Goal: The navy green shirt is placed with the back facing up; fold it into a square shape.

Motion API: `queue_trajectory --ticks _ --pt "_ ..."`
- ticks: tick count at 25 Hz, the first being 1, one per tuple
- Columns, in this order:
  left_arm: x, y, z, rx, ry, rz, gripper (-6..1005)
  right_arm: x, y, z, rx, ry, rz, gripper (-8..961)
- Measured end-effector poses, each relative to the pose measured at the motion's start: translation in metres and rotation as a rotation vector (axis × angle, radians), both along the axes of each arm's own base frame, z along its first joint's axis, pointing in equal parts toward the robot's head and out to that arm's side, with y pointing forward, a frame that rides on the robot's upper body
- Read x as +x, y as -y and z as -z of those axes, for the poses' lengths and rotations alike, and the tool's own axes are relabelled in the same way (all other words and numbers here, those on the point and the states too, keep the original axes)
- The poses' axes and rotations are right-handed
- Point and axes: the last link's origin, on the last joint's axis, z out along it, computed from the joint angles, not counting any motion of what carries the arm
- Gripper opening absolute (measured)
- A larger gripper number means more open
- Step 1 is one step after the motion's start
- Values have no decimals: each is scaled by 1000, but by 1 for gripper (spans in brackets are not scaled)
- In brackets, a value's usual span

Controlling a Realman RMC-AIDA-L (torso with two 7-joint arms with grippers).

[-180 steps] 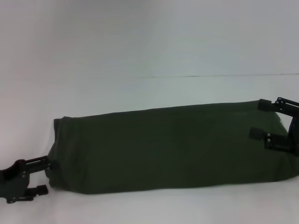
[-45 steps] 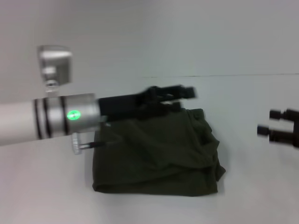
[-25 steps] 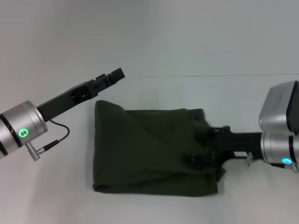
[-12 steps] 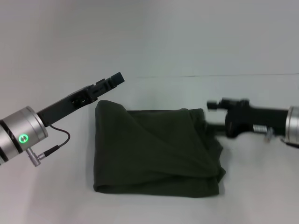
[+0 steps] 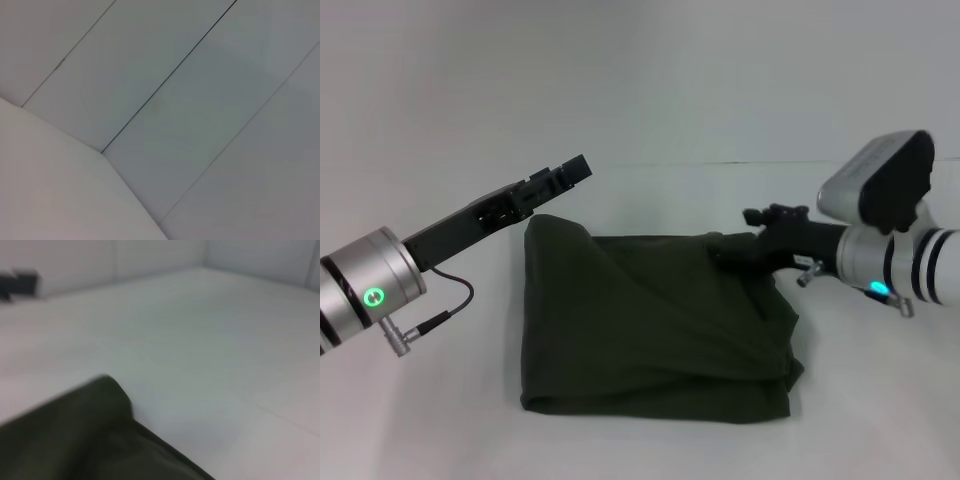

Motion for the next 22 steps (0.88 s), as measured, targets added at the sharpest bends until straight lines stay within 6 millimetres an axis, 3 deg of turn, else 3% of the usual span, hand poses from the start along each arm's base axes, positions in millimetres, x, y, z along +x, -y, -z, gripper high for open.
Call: queue_trajectory --ticks 4,12,16,22 --pt "1 1 0 -3 4 9 905 14 -3 -1 53 51 55 807" --pt "2 3 0 -7 13 19 904 42 -10 -39 261 -47 211 807" --pt "3 4 0 -10 12 28 904 37 7 -52 246 -242 147 806" --pt "13 17 -1 41 -47 214 905 39 55 -98 245 -571 -33 807"
